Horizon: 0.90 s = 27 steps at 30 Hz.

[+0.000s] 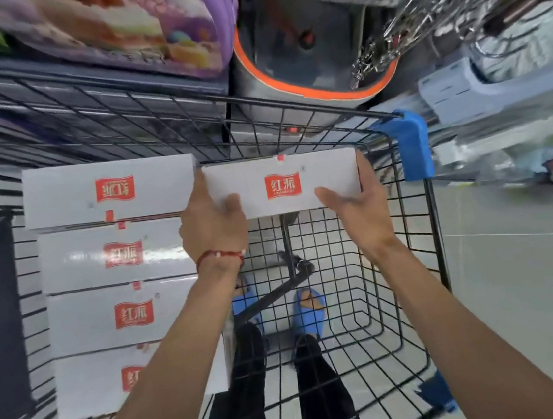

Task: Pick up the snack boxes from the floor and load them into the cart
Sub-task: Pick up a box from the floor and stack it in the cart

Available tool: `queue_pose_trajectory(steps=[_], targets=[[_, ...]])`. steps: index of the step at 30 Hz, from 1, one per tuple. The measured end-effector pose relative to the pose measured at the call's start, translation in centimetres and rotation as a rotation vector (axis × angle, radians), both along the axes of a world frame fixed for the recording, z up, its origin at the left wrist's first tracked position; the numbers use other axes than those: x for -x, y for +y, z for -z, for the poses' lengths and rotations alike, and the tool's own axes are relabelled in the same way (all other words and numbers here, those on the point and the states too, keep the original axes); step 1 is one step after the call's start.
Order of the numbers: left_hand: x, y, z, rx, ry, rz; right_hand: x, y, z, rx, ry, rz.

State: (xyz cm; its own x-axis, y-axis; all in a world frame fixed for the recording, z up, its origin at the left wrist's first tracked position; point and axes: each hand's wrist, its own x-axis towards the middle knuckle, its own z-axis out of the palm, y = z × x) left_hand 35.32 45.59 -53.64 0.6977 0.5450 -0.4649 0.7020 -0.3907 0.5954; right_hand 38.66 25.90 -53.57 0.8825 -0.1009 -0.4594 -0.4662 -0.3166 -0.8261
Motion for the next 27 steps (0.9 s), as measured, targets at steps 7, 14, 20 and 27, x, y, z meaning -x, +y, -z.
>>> queue_pose_trajectory(steps=[7, 14, 20, 27], targets=[[2.1, 0.1, 0.5, 0.103, -0.272, 0.048, 2.0, 1.6, 0.1, -0.008, 0.036, 0.158], [5.7, 0.5, -2.1, 0.293, -0.389, -0.076, 7.0, 1.5, -3.5, -0.161, 0.200, 0.322], [9.0, -0.3, -6.6, 0.394, -0.336, -0.149, 12.0, 0.8, -9.1, -0.257, 0.165, 0.288], [13.4, -4.3, -13.7, 0.440, -0.310, 0.051, 18.8, -3.0, -15.1, -0.339, 0.039, 0.351]])
